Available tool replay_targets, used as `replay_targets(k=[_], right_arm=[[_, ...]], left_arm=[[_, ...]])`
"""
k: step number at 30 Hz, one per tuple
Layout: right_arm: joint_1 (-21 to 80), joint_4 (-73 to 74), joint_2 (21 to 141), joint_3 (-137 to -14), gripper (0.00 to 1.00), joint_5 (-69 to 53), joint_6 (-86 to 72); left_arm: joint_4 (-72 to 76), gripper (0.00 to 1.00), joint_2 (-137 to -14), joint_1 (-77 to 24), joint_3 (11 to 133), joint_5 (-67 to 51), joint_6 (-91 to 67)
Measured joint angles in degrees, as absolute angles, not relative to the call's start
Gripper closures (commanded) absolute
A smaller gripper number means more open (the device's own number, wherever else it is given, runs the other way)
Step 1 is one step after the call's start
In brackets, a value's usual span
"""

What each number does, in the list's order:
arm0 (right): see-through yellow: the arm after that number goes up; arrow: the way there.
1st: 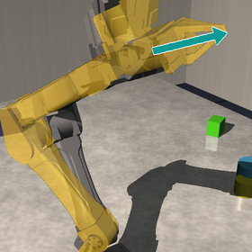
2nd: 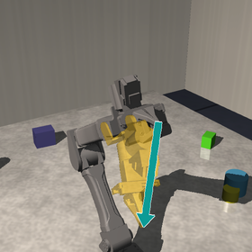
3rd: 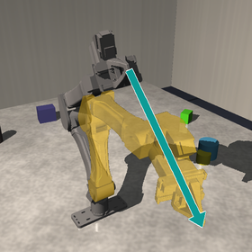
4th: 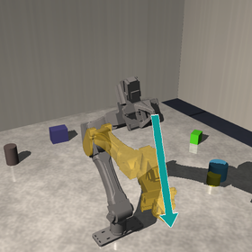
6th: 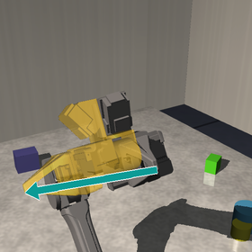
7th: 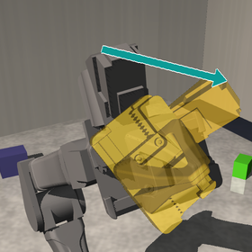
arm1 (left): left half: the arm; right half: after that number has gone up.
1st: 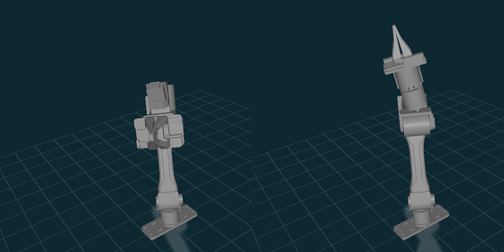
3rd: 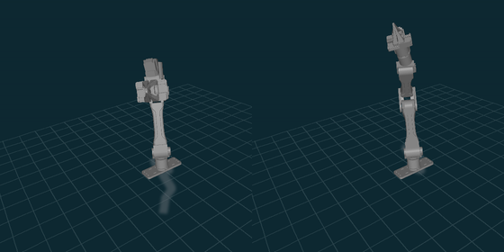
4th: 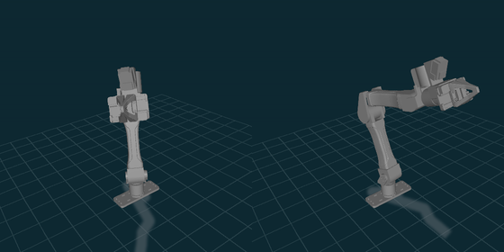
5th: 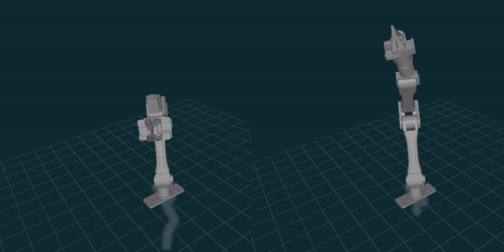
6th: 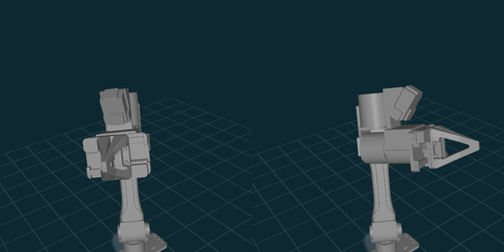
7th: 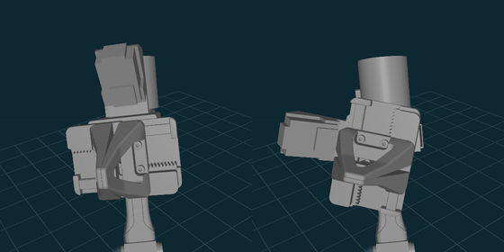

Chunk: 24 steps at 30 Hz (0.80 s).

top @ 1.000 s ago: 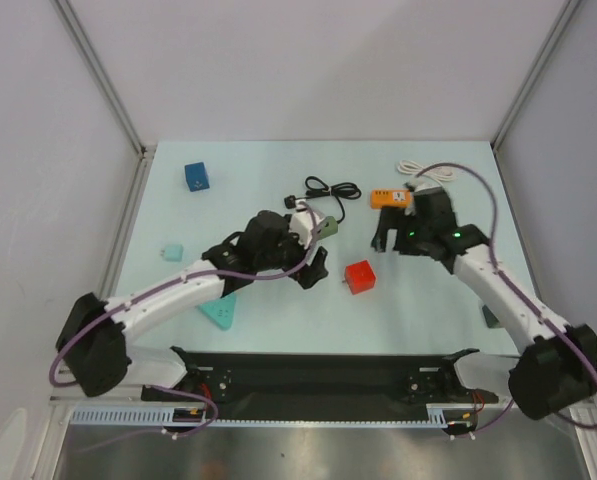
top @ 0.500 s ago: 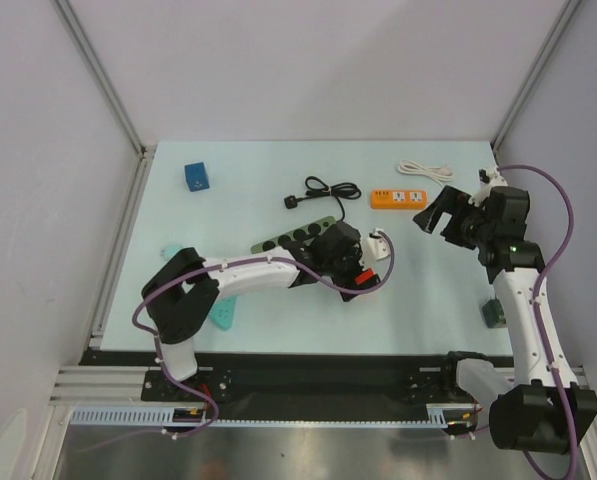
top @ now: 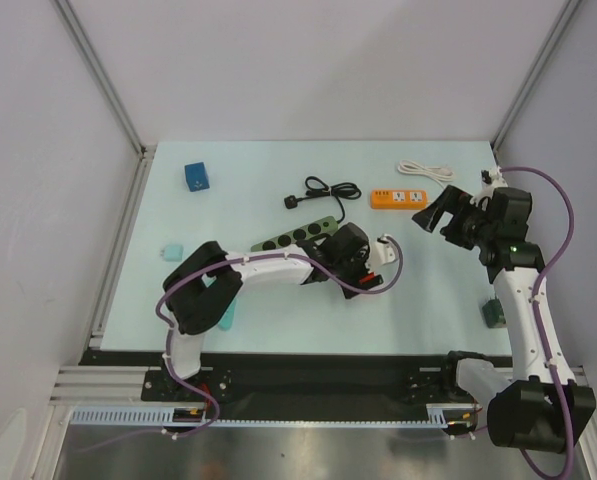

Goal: Insert the plug

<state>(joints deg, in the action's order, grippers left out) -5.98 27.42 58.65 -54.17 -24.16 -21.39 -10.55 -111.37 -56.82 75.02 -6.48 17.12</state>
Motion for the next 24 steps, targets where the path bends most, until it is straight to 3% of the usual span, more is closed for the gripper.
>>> replay_targets(k=[2,3,5,6,8,17,24], right_arm=[[-6.2,27.1,58.7,-54.0,0.02,-24.8,-21.8],[-6.4,27.0,58.7,-53.9,0.02,-25.2,-22.2],[-6.7,26.7,58.7,-53.6,0.03,-26.3,-22.8],[-6.8,26.5,58.7,-53.5,0.03,-26.8,-23.4],[-7.0,26.4,58.7,-53.5,0.03,-28.3,-24.6],[-6.5,25.5,59.3,-53.4,0.04,-38.6,-23.9],[-2.8,13.8,56.5,-52.8,0.0,-48.8,-21.0]], left_arm=[[-10.6,0.36,-111.8,-56.8,75.1,-7.5,17.1],[-10.7,0.64,-111.8,-56.7,75.1,-7.9,17.3],[-10.7,0.77,-111.8,-56.4,75.1,-9.1,17.3],[-10.5,0.89,-111.8,-56.4,75.1,-9.3,17.5],[-10.2,1.0,-111.6,-56.3,74.9,-9.6,16.7],[-16.2,0.99,-98.3,-52.6,73.0,-19.6,13.9],[-20.4,1.0,-80.0,-45.6,73.6,-32.9,7.6]])
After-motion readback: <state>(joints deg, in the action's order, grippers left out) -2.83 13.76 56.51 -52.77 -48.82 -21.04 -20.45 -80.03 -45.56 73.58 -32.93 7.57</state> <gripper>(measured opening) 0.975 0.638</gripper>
